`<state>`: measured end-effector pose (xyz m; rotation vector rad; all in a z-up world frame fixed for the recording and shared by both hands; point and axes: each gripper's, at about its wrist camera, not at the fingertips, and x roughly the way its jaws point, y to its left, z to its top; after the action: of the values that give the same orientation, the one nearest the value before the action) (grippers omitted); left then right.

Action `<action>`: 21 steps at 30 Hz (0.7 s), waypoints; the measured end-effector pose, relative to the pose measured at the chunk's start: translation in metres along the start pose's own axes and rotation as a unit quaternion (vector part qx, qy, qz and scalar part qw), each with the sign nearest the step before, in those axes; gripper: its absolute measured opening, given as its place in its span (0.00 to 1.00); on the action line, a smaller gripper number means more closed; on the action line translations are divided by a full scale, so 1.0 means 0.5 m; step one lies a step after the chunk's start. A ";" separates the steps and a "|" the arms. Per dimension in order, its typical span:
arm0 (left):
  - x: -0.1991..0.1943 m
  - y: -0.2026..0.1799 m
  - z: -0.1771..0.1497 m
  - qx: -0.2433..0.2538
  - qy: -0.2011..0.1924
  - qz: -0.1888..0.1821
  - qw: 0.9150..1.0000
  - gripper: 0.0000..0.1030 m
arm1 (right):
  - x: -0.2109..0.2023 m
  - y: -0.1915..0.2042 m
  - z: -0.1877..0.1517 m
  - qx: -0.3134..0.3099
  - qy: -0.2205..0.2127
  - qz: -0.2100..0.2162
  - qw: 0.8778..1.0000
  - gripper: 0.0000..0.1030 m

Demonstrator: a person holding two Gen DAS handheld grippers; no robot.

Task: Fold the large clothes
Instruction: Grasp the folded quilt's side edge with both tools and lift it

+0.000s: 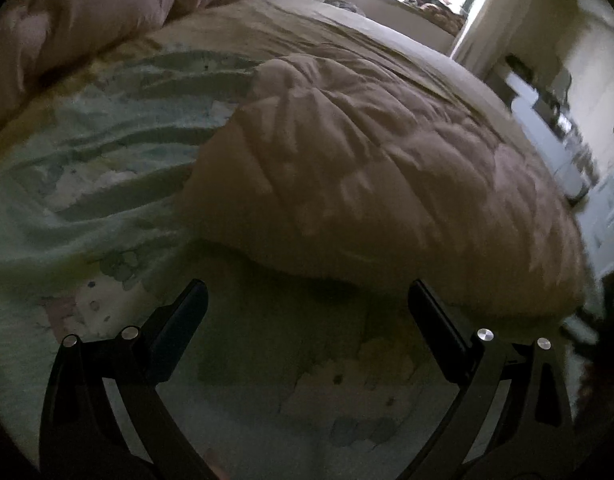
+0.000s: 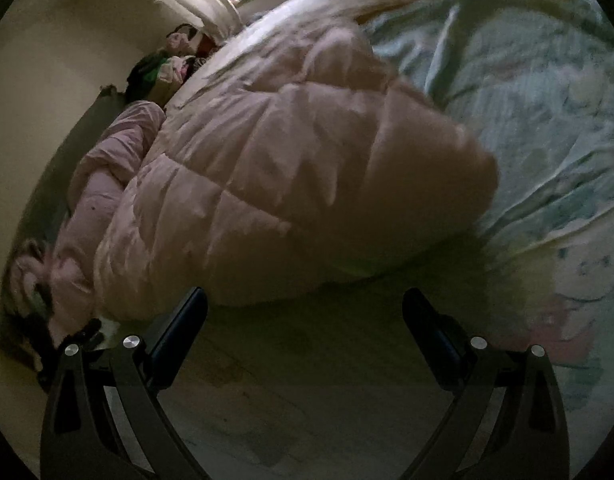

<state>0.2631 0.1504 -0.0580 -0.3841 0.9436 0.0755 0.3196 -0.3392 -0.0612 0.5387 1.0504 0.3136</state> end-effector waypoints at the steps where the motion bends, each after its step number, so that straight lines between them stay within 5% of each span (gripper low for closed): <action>1: 0.002 0.007 0.006 -0.008 0.004 -0.007 1.000 0.91 | 0.008 -0.007 0.007 0.015 0.006 0.006 1.000 0.95; 12: 0.050 0.071 0.037 -0.119 0.028 -0.076 0.990 0.91 | 0.036 -0.050 0.078 0.101 0.007 0.050 0.994 0.96; 21: 0.104 0.088 0.067 -0.202 0.042 -0.131 0.970 0.91 | 0.058 -0.084 0.103 0.144 0.005 0.078 0.986 0.96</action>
<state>0.3093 0.1979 -0.0948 -0.8920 0.9530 0.0096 0.3783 -0.3737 -0.0864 0.8834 1.0731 0.3029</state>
